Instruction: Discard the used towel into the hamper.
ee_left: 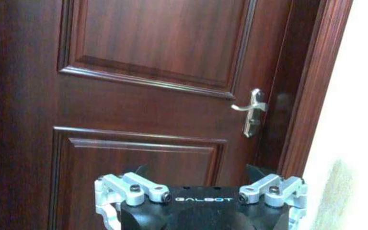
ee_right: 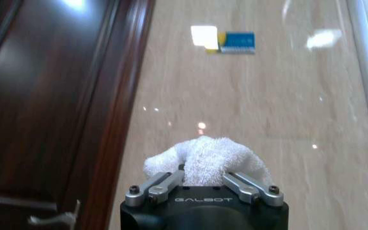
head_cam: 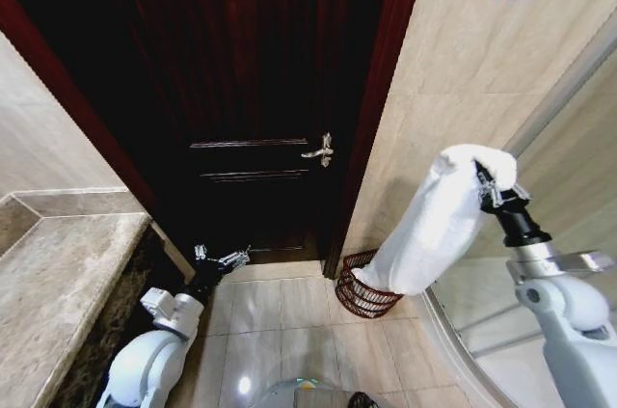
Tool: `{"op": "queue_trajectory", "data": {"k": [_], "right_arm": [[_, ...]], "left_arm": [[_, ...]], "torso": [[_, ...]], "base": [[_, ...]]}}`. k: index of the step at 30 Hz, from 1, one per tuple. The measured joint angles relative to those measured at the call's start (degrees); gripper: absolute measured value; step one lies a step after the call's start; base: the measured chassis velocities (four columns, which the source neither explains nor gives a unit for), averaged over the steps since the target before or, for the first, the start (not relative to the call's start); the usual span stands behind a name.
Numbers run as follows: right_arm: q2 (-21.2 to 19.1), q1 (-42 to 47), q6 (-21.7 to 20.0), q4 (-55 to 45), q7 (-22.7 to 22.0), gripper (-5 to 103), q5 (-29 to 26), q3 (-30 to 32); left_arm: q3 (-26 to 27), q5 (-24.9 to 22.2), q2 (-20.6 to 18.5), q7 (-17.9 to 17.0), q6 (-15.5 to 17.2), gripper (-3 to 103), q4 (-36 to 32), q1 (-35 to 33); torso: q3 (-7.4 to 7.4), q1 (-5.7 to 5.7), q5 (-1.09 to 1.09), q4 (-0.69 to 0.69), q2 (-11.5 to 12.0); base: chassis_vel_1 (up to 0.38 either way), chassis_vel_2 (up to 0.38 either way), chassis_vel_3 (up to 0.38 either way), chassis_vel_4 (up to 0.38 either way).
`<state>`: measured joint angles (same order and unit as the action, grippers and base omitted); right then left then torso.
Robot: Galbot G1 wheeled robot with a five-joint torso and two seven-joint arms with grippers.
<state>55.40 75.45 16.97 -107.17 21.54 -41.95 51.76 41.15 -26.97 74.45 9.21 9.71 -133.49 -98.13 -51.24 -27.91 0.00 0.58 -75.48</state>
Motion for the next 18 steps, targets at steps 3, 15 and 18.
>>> {"op": "queue_trajectory", "data": {"k": [3, 15, 18], "right_arm": [[0.8, -1.2, 0.6, 3.1, 0.4, 7, 0.9, -1.7], [4.8, -5.9, 3.7, 15.1, 1.8, 7, 5.9, -7.7], [5.5, -7.5, 4.5, 17.3, 1.9, 7, 6.9, -9.4]], "left_arm": [[0.0, 0.0, 0.0, 0.0, 0.0, 100, 0.0, 0.0], [0.0, 0.0, 0.0, 0.0, 0.0, 100, 0.0, 0.0], [0.0, 0.0, 0.0, 0.0, 0.0, 100, 0.0, 0.0]], "torso": [[0.0, 0.0, 0.0, 0.0, 0.0], [0.0, 0.0, 0.0, 0.0, 0.0], [0.0, 0.0, 0.0, 0.0, 0.0]], "base": [[0.0, 0.0, 0.0, 0.0], [0.0, 0.0, 0.0, 0.0], [0.0, 0.0, 0.0, 0.0]]}}
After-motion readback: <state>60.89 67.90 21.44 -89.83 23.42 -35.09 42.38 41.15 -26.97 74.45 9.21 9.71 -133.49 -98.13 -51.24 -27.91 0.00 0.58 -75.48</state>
